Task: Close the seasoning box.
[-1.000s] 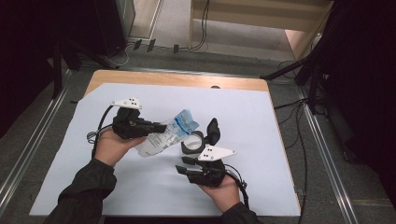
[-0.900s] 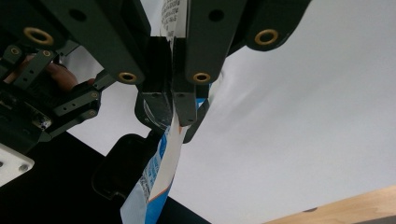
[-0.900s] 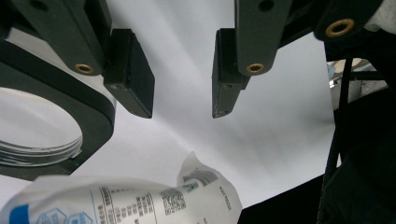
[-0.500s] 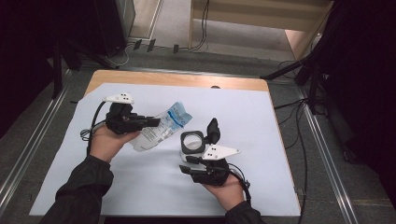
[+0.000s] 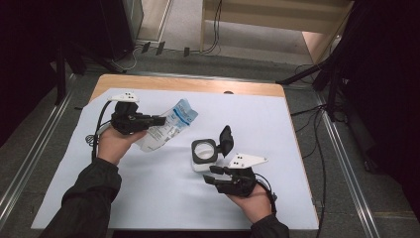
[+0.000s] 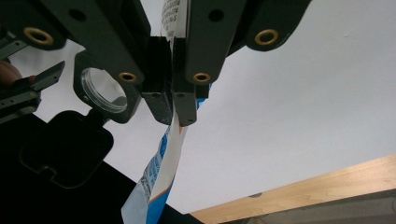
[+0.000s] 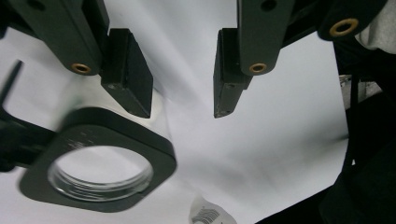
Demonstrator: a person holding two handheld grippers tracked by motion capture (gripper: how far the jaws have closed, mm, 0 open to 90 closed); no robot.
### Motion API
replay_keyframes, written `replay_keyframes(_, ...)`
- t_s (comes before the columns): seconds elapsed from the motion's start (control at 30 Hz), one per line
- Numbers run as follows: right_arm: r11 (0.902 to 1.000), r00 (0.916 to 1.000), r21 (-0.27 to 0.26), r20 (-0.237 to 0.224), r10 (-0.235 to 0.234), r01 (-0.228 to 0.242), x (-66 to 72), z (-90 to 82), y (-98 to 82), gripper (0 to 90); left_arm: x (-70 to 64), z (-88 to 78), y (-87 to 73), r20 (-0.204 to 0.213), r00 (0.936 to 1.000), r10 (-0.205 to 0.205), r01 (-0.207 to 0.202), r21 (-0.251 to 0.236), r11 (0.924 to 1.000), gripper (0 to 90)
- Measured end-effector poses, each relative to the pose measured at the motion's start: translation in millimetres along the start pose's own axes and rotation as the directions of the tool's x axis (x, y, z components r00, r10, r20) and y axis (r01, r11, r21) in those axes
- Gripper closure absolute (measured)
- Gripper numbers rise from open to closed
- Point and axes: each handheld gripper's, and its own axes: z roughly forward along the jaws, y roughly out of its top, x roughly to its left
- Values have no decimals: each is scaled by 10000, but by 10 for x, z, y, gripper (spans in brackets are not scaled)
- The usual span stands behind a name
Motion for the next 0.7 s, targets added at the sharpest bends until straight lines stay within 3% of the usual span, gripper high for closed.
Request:
replay_keyframes(0.2, 9996, 9992, 86, 301, 247, -250, -93, -116, -68, 595, 112, 57, -9, -144, 9999, -93, 92, -112, 9999, 897)
replay_keyframes(0.4, 9989, 9971, -155, 601, 462, -454, -201, -235, -91, 596, 239, 115, -93, -326, 9990, -320, 328, 242, 9992, 897)
replay_keyframes(0.7, 9967, 9942, -393, 784, 738, -709, -347, -315, -69, 604, 284, 115, -178, -491, 9986, -214, 233, 395, 9989, 897)
